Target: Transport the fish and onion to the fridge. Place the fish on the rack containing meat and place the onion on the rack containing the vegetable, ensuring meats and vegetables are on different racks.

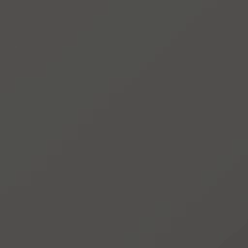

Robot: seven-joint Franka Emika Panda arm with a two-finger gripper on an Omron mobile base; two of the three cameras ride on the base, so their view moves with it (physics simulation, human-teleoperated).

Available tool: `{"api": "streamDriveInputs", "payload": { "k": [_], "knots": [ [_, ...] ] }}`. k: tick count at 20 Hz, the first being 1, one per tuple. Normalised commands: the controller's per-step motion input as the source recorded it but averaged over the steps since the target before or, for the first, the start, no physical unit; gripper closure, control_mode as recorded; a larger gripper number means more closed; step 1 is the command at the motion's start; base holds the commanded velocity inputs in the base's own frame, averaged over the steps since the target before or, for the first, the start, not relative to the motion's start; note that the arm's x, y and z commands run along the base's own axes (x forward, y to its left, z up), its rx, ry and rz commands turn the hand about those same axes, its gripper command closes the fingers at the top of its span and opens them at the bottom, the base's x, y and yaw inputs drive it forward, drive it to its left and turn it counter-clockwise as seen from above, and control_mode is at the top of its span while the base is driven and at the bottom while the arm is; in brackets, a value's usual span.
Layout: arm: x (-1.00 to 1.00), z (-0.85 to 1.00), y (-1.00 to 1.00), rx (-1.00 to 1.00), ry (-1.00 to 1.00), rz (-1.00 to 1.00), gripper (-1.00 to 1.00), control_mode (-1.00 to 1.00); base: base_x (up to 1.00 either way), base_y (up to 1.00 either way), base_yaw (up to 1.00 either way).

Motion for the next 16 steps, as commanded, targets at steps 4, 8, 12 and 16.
{"api": "streamDriveInputs", "payload": {
  "k": [4, 8, 12, 16],
  "knots": [
    [0.00, 0.00, 0.00, 0.00, 0.00, 0.00, -1.00, 1.00, 0.58, -1.00, 0.37],
    [0.00, 0.00, 0.00, 0.00, 0.00, 0.00, -1.00, 1.00, 0.56, -1.00, 0.38],
    [0.00, 0.00, 0.00, 0.00, 0.00, 0.00, -1.00, 1.00, 0.55, -1.00, 0.43],
    [0.00, 0.00, 0.00, 0.00, 0.00, 0.00, -1.00, 1.00, 0.56, -1.00, 0.48]
  ]
}}
